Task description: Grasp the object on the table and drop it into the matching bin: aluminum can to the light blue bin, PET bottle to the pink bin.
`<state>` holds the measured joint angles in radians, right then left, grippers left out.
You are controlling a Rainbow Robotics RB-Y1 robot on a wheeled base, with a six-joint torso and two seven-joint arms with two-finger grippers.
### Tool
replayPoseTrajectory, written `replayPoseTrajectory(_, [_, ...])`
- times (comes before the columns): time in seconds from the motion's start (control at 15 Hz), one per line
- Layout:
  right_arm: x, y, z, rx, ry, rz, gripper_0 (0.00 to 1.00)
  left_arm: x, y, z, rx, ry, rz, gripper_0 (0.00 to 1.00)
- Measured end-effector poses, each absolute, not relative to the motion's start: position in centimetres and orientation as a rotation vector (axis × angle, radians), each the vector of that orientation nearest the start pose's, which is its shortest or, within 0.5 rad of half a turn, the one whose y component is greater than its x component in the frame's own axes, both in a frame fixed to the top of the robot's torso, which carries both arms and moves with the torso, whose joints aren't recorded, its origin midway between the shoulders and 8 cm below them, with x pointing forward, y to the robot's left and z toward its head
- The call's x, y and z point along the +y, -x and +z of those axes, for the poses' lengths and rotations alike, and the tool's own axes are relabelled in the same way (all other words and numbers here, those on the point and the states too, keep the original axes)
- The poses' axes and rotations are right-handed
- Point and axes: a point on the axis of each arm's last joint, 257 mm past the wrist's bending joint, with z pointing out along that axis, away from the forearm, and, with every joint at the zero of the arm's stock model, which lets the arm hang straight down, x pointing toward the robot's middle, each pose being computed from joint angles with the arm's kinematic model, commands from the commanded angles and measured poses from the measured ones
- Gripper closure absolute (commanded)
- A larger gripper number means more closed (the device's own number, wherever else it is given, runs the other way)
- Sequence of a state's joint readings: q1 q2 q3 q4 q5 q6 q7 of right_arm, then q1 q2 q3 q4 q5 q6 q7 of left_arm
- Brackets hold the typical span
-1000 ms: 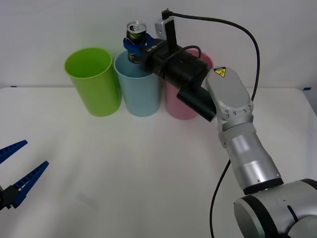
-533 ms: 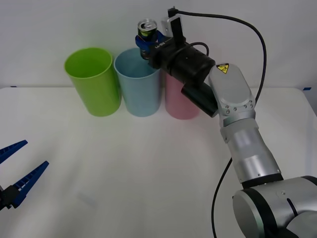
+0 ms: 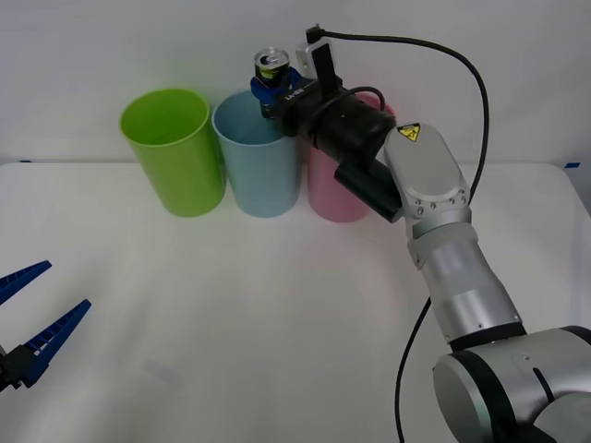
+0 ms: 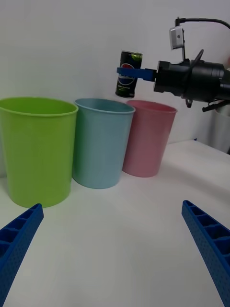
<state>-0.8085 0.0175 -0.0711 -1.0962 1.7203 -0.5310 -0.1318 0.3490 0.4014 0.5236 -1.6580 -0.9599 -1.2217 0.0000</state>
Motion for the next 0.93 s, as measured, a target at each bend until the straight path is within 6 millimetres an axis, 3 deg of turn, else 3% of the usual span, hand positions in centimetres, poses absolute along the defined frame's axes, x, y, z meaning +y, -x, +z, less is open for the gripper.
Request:
replayPoseTrajectory(0.6, [5.3, -63.9, -2.3, 1.288, 0.663, 0.48, 1.0, 33.0, -34.2, -16.9, 1.441, -0.465, -0.567, 0.0])
replayPoseTrajectory(0.93, [6.9, -63.2, -1.0, 1.259, 0.697, 0.507, 1.0, 33.0, -34.2, -16.9, 1.441, -0.465, -0.567, 0.0])
